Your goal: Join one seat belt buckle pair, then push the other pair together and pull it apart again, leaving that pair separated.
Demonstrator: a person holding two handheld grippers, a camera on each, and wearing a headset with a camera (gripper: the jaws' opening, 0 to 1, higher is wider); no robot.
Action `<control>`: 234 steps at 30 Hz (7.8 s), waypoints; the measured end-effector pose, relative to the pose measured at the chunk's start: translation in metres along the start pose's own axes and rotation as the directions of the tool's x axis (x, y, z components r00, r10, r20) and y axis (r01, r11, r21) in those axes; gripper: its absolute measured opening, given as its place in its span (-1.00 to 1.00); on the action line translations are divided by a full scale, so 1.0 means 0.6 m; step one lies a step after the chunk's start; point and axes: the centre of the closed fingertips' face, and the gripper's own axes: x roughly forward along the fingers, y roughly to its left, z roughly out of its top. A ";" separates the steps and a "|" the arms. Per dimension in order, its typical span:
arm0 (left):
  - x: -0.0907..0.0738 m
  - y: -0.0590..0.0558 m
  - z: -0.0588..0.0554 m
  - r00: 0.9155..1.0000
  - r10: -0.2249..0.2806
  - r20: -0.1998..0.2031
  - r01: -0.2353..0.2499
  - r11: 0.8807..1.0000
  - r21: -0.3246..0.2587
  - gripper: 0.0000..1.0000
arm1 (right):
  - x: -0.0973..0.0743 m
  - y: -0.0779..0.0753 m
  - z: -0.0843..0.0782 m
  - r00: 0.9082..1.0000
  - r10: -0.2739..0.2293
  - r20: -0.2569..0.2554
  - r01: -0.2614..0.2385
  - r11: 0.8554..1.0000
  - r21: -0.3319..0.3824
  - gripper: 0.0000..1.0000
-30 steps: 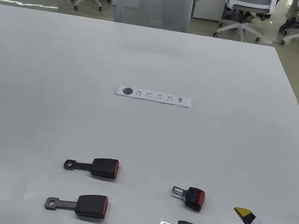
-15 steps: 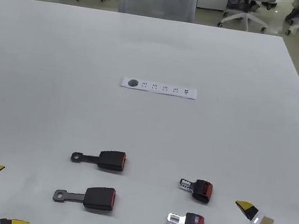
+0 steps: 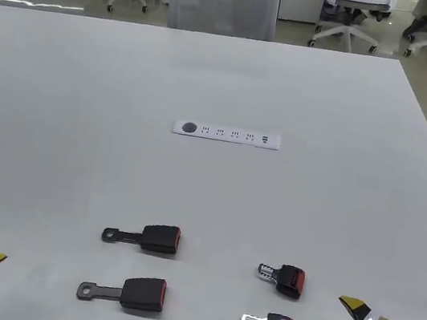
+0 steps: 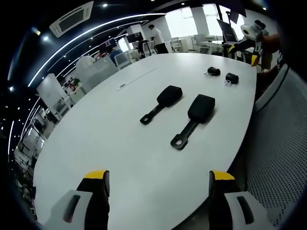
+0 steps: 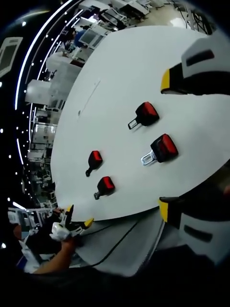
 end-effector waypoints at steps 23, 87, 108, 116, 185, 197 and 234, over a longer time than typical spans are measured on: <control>-0.008 -0.009 -0.007 0.998 -0.041 -0.050 0.045 0.997 0.067 0.57 | -0.008 -0.001 -0.005 1.000 0.006 -0.020 -0.007 0.999 -0.037 0.56; 0.203 -0.190 0.135 0.815 -0.400 -0.418 0.577 0.617 0.535 -0.35 | 0.140 0.009 -0.085 0.914 0.282 -0.291 -0.366 0.883 -0.294 -0.31; 0.205 -0.190 0.130 0.792 -0.378 -0.480 0.599 0.633 0.491 -0.35 | 0.200 0.072 -0.022 0.923 0.304 -0.236 -0.365 0.884 -0.290 -0.31; 0.206 -0.191 0.129 0.789 -0.387 -0.477 0.604 0.631 0.486 -0.35 | 0.242 0.117 0.023 0.927 0.331 -0.177 -0.371 0.879 -0.300 -0.31; 0.208 -0.196 0.128 0.775 -0.403 -0.487 0.622 0.620 0.478 -0.38 | 0.310 0.172 0.085 0.922 0.332 -0.198 -0.381 0.862 -0.333 -0.36; 0.208 -0.190 0.128 0.772 -0.400 -0.493 0.625 0.616 0.479 -0.39 | 0.307 0.168 0.082 0.920 0.348 -0.181 -0.391 0.852 -0.348 -0.35; 0.184 -0.175 0.155 0.834 -0.332 -0.440 0.521 0.736 0.432 -0.17 | 0.269 0.175 0.119 0.932 0.344 -0.114 -0.362 0.893 -0.267 -0.30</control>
